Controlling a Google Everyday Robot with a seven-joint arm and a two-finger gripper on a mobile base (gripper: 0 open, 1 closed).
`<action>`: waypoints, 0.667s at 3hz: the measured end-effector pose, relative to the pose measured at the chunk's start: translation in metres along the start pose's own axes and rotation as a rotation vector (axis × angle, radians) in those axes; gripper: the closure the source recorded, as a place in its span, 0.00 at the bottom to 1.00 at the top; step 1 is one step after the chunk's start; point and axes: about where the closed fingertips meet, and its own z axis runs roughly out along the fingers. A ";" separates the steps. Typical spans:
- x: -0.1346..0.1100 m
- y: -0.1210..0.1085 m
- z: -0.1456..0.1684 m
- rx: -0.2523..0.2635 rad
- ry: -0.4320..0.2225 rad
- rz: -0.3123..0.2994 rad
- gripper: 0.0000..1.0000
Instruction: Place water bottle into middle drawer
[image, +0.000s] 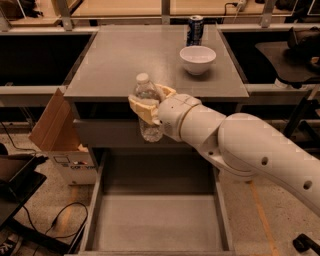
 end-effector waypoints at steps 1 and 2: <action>0.054 0.009 0.010 -0.066 0.052 0.020 1.00; 0.111 0.013 0.015 -0.175 0.067 0.029 1.00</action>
Offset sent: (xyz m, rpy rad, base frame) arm 0.0014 0.0011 -0.1998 -0.0042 0.1454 0.3129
